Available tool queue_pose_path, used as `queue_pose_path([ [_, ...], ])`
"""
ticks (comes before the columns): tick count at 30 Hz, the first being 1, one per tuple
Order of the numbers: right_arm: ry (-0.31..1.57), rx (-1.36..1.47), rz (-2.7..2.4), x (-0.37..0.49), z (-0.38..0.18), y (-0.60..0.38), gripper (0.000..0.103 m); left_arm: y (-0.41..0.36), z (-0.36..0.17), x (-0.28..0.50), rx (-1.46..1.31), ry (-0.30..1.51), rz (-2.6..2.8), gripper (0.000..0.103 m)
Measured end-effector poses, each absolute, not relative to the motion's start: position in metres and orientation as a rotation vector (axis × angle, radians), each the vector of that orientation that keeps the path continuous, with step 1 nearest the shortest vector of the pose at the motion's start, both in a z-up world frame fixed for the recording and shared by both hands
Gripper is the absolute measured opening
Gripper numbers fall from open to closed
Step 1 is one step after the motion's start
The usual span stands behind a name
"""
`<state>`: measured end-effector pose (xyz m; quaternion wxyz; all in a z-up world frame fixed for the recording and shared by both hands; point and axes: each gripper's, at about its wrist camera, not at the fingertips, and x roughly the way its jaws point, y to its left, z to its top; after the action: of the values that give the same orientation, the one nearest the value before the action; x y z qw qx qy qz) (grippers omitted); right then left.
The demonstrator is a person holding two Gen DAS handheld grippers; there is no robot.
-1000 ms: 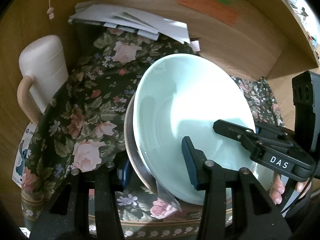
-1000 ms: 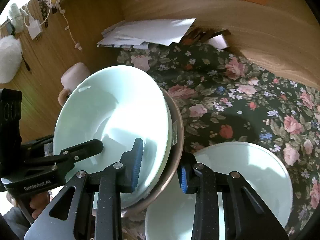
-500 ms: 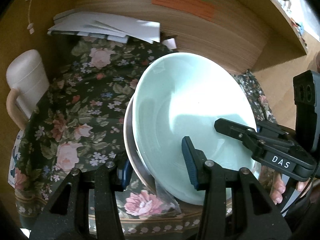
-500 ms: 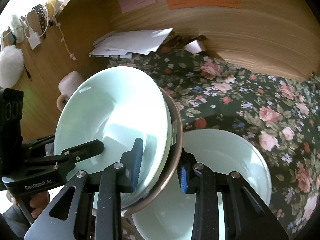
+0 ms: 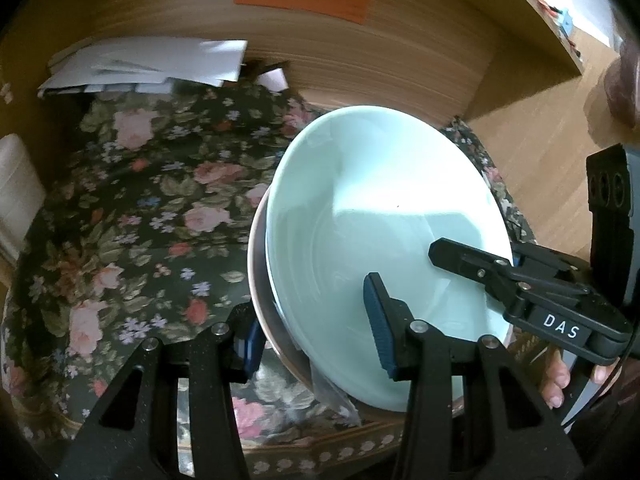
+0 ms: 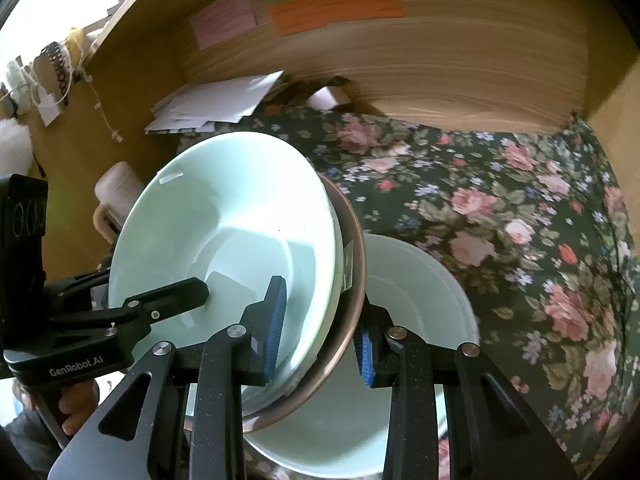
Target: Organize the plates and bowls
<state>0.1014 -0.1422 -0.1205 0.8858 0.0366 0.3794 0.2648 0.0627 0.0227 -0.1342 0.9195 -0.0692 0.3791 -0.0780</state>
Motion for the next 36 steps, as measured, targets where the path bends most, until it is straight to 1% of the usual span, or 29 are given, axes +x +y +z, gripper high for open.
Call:
queue_pose_path([
  [15, 0.823, 0.135, 0.483, 0.099, -0.135, -0.175, 0.029, -0.009, -0.142, 0.079, -0.107, 0.839, -0.219, 0.045],
  [28, 0.869, 0.126, 0.470, 0.108, -0.147, -0.178, 0.028, -0.012, -0.155, 0.092, -0.124, 0.905, -0.230, 0.045],
  [36, 0.881, 0.159, 0.491, 0.114, -0.150, -0.184, 0.030, -0.014, -0.155, 0.096, -0.102, 0.898, -0.232, 0.045],
])
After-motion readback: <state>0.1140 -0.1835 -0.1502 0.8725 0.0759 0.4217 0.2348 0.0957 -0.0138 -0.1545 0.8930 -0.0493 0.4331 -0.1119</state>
